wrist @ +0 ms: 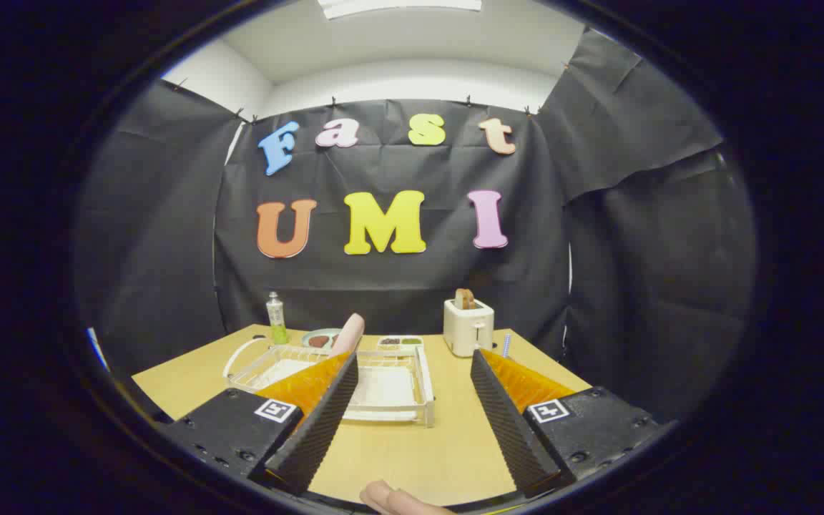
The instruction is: Take the plate from the dish rack, then take the spoon from the basket and place it into the plate.
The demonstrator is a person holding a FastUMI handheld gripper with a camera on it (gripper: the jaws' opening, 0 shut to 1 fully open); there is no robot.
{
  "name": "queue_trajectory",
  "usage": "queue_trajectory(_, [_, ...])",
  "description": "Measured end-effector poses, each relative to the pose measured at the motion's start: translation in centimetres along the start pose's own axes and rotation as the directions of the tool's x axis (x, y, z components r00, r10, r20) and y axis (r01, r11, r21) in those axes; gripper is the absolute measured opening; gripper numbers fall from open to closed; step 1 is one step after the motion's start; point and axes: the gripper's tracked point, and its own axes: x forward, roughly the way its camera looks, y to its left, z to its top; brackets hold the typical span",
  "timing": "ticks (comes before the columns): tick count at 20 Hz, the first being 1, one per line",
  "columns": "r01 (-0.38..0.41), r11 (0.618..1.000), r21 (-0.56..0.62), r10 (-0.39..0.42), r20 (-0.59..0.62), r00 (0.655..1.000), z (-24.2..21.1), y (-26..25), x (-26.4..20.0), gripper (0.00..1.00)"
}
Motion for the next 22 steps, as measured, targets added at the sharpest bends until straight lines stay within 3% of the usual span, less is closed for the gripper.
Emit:
queue_trajectory(9, [0.017,1.0,0.008,-0.017,0.0,1.0,0.0,-1.4,0.2,1.0])
queue_trajectory(19, [-0.013,1.0,0.014,0.013,-0.037,0.999,-1.4,-1.0,1.5,1.0])
queue_trajectory(22, [-0.058,0.998,0.013,0.059,-0.07,0.996,-1.0,0.6,3.3,1.0])
